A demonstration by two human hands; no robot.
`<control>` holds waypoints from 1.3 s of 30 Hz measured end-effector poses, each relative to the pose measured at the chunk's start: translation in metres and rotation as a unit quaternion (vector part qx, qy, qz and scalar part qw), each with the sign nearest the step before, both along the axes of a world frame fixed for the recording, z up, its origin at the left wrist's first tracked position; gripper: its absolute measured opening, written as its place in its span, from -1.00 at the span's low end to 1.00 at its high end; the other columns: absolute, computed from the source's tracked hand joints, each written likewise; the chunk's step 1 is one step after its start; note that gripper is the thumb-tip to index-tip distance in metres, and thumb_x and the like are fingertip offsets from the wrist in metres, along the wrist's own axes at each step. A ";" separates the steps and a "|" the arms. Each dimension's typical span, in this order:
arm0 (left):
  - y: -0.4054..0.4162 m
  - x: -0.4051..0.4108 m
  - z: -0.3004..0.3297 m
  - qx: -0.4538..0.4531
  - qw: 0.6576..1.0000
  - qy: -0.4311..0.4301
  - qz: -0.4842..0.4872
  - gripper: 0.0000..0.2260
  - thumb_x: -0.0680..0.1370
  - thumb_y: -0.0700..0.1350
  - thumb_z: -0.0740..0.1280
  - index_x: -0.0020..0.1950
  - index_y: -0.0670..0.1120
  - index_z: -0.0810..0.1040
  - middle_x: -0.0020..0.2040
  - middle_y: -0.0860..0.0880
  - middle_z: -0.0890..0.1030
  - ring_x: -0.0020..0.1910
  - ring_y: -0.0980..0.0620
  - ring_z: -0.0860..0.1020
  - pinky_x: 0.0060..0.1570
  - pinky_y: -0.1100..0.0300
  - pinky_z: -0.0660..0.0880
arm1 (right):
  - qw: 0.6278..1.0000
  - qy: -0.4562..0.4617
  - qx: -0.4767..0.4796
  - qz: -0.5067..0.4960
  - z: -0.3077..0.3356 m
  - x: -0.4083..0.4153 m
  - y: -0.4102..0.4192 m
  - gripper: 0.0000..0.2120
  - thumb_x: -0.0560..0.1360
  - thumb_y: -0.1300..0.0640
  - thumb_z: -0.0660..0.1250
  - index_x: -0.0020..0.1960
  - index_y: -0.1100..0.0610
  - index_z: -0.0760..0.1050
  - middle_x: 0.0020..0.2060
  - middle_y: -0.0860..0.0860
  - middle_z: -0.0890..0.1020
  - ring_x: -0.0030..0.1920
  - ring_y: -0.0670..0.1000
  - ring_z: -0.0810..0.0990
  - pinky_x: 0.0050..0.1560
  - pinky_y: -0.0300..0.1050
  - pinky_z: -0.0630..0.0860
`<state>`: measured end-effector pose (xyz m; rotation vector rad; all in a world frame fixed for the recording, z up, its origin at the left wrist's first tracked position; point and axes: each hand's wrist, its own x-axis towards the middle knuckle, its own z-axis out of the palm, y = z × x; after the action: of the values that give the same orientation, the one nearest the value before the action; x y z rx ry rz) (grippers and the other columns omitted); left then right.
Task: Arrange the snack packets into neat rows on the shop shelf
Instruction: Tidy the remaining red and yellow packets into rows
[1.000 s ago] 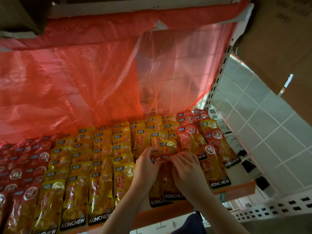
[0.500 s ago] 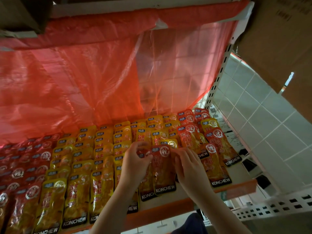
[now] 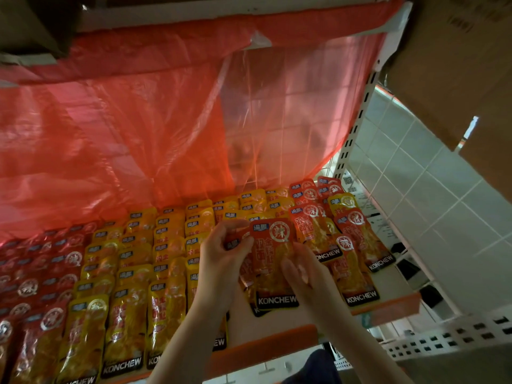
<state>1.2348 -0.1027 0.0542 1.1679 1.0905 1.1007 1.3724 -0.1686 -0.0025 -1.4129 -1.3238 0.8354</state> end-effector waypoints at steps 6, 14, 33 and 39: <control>-0.008 0.015 -0.006 0.019 0.997 0.047 -0.055 -0.84 0.57 -0.21 0.25 0.10 -0.02 0.53 0.02 -0.02 0.60 -0.04 0.11 0.61 -0.18 0.24 0.58 | 0.995 0.065 -0.068 -0.033 0.001 -0.001 -0.001 -0.78 0.51 0.16 0.33 0.09 -0.03 0.38 -0.03 -0.06 0.61 -0.07 -0.16 0.61 -0.10 -0.20 0.59; -0.001 0.015 -0.034 0.066 0.973 0.220 -0.034 -0.78 0.57 -0.23 0.24 0.19 -0.03 0.47 0.05 0.13 0.54 -0.02 0.33 0.49 -0.17 0.51 0.43 | 0.972 -0.003 0.029 -0.232 0.008 0.051 0.009 -0.61 0.41 -0.24 0.26 0.04 0.04 0.44 -0.12 -0.04 0.61 -0.18 -0.10 0.62 -0.24 -0.17 0.60; -0.018 0.033 -0.060 0.125 0.917 0.371 -0.077 -0.69 0.57 -0.23 0.24 0.31 -0.08 0.41 0.25 0.03 0.47 0.27 0.09 0.39 0.22 0.30 0.34 | 0.930 -0.253 -0.086 -0.251 -0.010 0.099 0.053 -0.54 0.54 -0.01 0.26 0.34 0.24 0.35 0.19 0.16 0.48 0.24 0.11 0.42 0.17 -0.13 0.31; -0.018 0.030 -0.059 0.126 0.920 0.365 -0.068 -0.69 0.57 -0.24 0.24 0.30 -0.07 0.41 0.23 0.05 0.45 -0.02 0.35 0.40 -0.10 0.55 0.35 | 0.928 -0.280 -0.061 -0.236 -0.007 0.101 0.046 -0.68 0.54 0.13 0.29 0.26 0.20 0.44 0.16 0.09 0.53 0.21 0.05 0.44 0.16 -0.19 0.25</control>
<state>1.2650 -0.1207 -0.0053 1.9205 1.4195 0.7068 1.4732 -0.1231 -0.0095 -2.0616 -1.2588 0.1893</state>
